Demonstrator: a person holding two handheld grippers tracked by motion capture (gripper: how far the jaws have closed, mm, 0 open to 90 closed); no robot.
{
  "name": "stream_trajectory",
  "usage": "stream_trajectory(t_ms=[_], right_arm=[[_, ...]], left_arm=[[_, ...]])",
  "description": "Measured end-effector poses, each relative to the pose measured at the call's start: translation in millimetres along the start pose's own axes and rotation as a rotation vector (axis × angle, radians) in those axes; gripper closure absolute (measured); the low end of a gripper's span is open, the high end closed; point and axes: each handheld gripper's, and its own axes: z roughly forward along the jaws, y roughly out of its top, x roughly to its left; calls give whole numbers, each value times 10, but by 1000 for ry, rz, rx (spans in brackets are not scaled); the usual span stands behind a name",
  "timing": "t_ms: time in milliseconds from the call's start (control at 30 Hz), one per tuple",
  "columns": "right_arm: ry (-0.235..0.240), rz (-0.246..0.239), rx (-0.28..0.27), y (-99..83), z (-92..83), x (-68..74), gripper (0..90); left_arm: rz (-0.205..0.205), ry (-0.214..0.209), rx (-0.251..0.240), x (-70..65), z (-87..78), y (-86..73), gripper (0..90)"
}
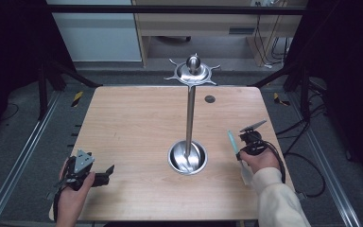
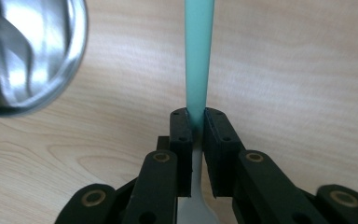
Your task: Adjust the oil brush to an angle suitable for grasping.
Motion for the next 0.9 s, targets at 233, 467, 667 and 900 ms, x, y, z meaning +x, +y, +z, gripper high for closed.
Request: stream_trajectory(t_ms=[233, 467, 667, 900], right_arm=[[68, -50, -128, 76, -256, -104, 824], [113, -138, -251, 129, -602, -155, 824], [130, -155, -314, 79, -775, -166, 824], [159, -173, -402, 20, -999, -127, 824]], left_arm=[[-11, 24, -14, -11, -17, -5, 40], [-42, 58, 0, -4, -13, -37, 40], [-55, 53, -9, 30, -15, -42, 40], [-52, 44, -13, 29, -20, -38, 40]])
